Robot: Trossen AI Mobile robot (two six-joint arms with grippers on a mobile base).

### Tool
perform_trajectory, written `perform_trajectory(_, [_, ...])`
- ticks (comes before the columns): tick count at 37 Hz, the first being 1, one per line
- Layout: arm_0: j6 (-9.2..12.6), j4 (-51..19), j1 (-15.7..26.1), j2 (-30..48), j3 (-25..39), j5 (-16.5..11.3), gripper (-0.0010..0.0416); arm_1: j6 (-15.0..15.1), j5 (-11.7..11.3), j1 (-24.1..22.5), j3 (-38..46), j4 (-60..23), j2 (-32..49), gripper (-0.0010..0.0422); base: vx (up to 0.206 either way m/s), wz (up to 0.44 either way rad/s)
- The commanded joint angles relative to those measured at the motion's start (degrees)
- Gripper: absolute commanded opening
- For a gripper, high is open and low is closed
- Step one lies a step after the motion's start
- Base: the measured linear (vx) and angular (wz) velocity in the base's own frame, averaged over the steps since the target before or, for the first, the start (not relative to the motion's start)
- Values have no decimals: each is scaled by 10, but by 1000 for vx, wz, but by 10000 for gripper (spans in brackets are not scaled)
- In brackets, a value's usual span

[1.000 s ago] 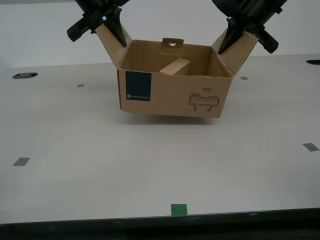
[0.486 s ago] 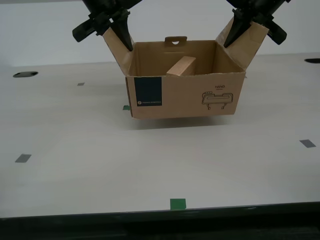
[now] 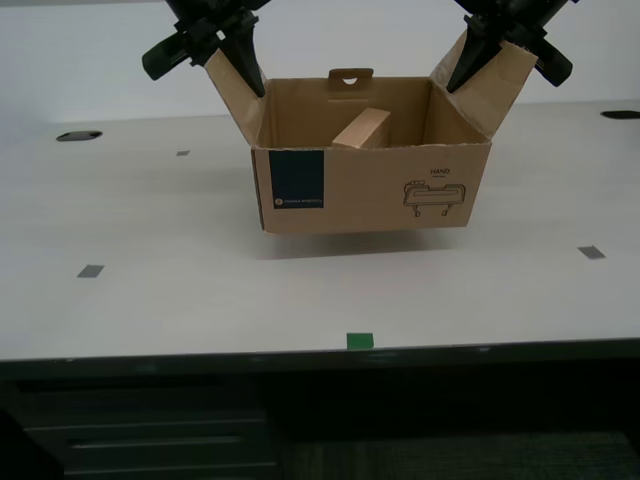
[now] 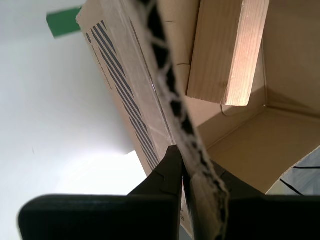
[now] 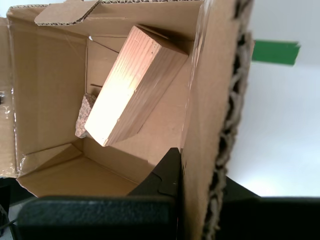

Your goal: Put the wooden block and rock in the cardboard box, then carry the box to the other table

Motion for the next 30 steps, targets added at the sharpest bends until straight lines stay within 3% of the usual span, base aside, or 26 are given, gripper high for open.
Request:
perform_trajectory(1, [-3,0,2,-1,0,-11,-1,1,16,-1,0,-6,-1,-1,-145,27])
perform_trajectory(8, [6,-2,2,-1,0,-11,-1,24,19,-2,0,-5,-7,-1,-134,14])
perform_trajectory(11, [7,-4,2,-1,0,-11,-1,25,30,-2,0,-6,-8,-1,-128,-9])
perform_trajectory(30, [12,-8,2,-1,0,-11,-1,27,30,-2,-2,-1,-8,-1,-136,-28])
